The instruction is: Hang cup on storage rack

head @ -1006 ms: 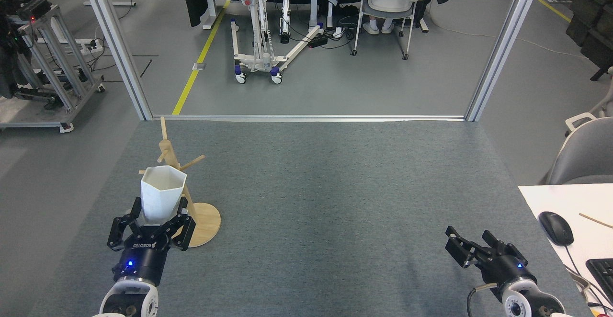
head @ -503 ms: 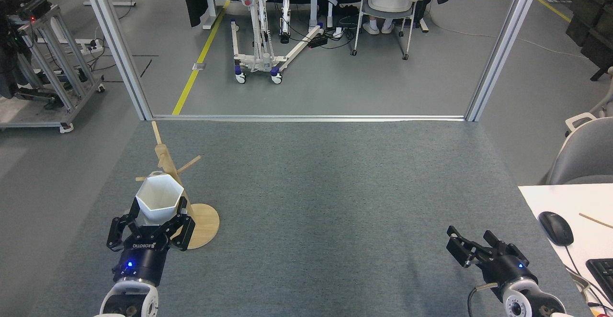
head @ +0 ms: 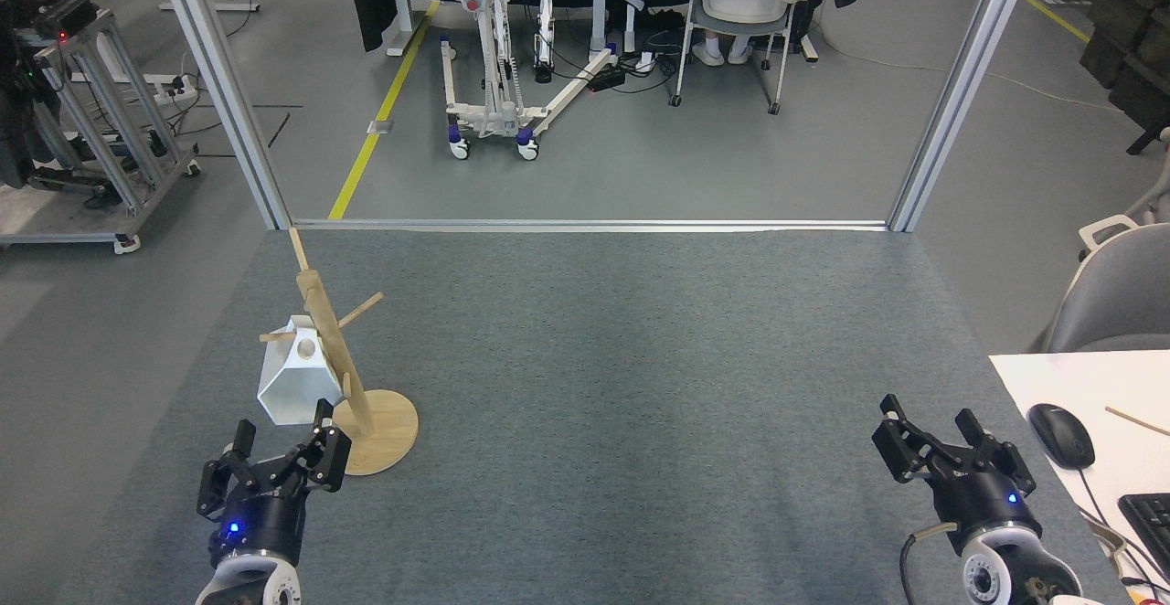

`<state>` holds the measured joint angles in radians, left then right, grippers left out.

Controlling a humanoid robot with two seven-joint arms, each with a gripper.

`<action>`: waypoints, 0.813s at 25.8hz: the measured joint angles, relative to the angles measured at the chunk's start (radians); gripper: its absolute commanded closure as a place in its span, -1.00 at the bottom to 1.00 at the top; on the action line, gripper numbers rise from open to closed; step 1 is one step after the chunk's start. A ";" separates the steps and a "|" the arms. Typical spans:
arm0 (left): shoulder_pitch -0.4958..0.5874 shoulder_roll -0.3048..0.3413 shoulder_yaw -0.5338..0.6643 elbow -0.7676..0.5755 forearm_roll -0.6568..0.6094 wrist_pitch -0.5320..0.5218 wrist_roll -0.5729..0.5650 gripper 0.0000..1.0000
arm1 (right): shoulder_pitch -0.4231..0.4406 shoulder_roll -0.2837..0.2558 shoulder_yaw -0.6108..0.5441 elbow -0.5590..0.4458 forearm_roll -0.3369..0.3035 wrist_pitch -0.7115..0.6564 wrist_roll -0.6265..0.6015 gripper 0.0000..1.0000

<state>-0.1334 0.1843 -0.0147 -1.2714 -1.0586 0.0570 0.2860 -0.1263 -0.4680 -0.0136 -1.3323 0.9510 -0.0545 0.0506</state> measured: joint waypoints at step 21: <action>0.141 0.015 0.030 -0.349 0.017 0.139 0.126 -0.96 | 0.140 0.021 -0.056 -0.108 0.048 0.085 -0.149 -0.99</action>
<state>0.0076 0.1997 0.0152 -1.6200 -1.0417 0.1959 0.4123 0.0135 -0.4468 -0.0699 -1.4404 0.9991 0.0301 -0.0981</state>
